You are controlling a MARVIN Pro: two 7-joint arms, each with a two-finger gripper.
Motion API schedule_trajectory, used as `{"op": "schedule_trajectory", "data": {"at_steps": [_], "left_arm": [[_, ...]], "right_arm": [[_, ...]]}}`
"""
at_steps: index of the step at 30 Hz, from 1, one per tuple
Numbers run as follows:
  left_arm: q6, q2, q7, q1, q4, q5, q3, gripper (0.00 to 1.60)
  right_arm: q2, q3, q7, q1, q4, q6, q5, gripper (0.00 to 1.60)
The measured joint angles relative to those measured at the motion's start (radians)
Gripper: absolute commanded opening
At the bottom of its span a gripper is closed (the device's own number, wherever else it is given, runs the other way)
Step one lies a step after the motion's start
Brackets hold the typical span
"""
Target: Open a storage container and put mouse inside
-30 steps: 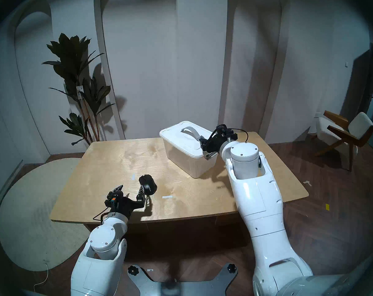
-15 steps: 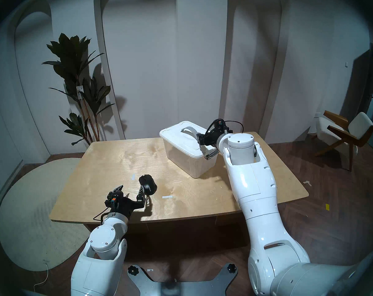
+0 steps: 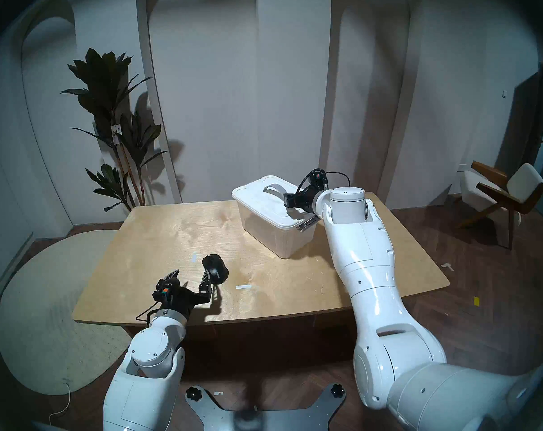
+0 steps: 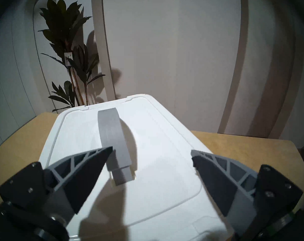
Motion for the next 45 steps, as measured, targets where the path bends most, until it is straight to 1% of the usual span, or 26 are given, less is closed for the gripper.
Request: {"op": "schedule_trajectory", "data": {"at_steps": [2, 3, 8, 13, 17, 24, 29, 34, 35, 36, 38, 40, 43, 45], "left_arm": [[0.000, 0.000, 0.000, 0.000, 0.000, 0.000, 0.000, 1.60], [0.000, 0.000, 0.000, 0.000, 0.000, 0.000, 0.000, 1.60], [0.000, 0.000, 0.000, -0.001, -0.001, 0.000, 0.000, 1.60], [0.000, 0.000, 0.000, -0.001, -0.002, 0.000, 0.000, 1.60], [-0.001, 0.000, 0.000, -0.001, -0.005, 0.000, 0.000, 1.60], [-0.001, 0.000, 0.000, 0.000, -0.012, 0.000, 0.000, 1.60], [-0.001, 0.000, 0.000, 0.001, -0.016, 0.000, 0.000, 1.60], [-0.001, 0.000, 0.000, 0.001, -0.019, 0.000, 0.000, 1.60], [-0.001, 0.000, 0.000, 0.001, -0.019, 0.000, 0.000, 1.60], [-0.001, 0.000, 0.000, 0.001, -0.020, 0.000, 0.000, 1.60], [-0.001, 0.000, 0.000, 0.002, -0.021, 0.000, 0.000, 1.60], [-0.001, 0.000, 0.000, 0.002, -0.021, 0.000, 0.000, 1.60], [-0.001, 0.000, 0.000, 0.002, -0.021, 0.000, 0.000, 1.60], [0.000, 0.000, 0.000, 0.002, -0.021, 0.000, 0.000, 1.60]], "right_arm": [[-0.001, 0.005, 0.006, 0.018, 0.027, 0.007, 0.006, 0.37], [-0.002, 0.007, 0.009, 0.028, 0.043, 0.011, 0.009, 0.00], [-0.004, 0.012, 0.021, 0.076, 0.136, 0.029, 0.018, 0.00], [-0.003, 0.008, 0.031, 0.126, 0.208, 0.029, 0.020, 0.00], [0.001, -0.008, 0.040, 0.174, 0.282, 0.005, 0.014, 0.00], [0.013, -0.027, 0.075, 0.244, 0.393, -0.066, 0.000, 0.00], [0.019, -0.037, 0.119, 0.278, 0.429, -0.107, 0.003, 0.00], [0.024, -0.042, 0.182, 0.296, 0.415, -0.133, 0.021, 0.00], [0.025, -0.043, 0.195, 0.296, 0.409, -0.134, 0.024, 1.11], [0.028, -0.047, 0.224, 0.298, 0.398, -0.132, 0.030, 1.60], [0.031, -0.054, 0.252, 0.303, 0.391, -0.118, 0.034, 1.60], [0.033, -0.069, 0.275, 0.315, 0.392, -0.079, 0.034, 1.60], [0.032, -0.091, 0.283, 0.338, 0.400, -0.015, 0.023, 1.60], [0.030, -0.099, 0.283, 0.347, 0.398, 0.011, 0.015, 1.60]]}}
